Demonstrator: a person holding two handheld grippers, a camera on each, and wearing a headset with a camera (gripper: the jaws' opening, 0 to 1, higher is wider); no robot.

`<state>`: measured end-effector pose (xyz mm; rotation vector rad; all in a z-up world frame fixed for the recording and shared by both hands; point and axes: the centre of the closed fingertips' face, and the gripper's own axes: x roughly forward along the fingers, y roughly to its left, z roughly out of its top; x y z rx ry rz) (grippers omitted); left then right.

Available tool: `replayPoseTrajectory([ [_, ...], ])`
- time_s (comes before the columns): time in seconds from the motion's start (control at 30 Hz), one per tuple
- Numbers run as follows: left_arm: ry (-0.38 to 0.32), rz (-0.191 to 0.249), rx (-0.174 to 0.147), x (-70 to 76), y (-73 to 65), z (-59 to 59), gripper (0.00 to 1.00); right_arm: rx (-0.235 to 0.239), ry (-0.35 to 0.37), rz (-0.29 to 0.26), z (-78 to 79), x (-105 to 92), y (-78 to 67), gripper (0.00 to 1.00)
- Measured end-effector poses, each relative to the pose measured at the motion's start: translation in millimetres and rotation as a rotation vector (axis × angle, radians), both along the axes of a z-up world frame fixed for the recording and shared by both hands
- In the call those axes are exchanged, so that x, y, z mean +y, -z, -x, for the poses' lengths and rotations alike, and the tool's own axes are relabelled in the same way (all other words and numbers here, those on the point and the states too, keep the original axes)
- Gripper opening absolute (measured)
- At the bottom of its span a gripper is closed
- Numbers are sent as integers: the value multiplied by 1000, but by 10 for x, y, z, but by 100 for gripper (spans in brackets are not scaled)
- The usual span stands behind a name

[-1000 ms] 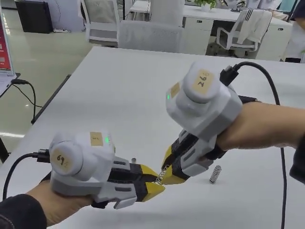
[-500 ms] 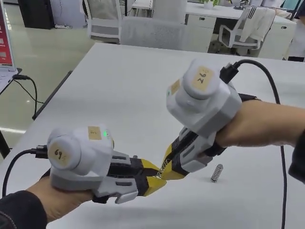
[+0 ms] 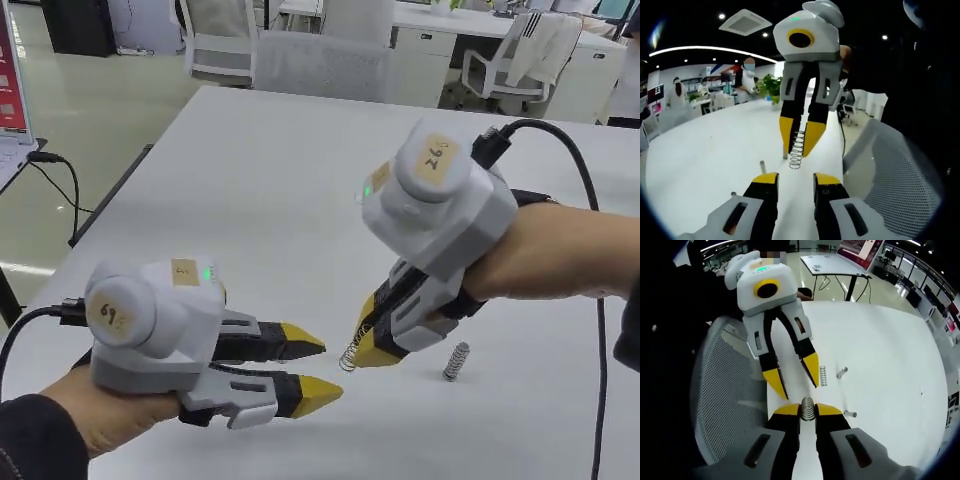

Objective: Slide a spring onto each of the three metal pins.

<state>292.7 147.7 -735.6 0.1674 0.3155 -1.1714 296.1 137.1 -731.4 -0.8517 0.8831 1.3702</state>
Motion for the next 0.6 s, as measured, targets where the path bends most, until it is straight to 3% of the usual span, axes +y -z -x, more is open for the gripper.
replayPoseTrajectory([
  [0.33, -59, -6, -14, 254, -60, -51, 32, -15, 38, 35, -159, -199, 44, 8],
  [0.6, -119, -13, -1, 458, -27, -64, 40, -20, 57, 51, -255, -296, 58, 8],
])
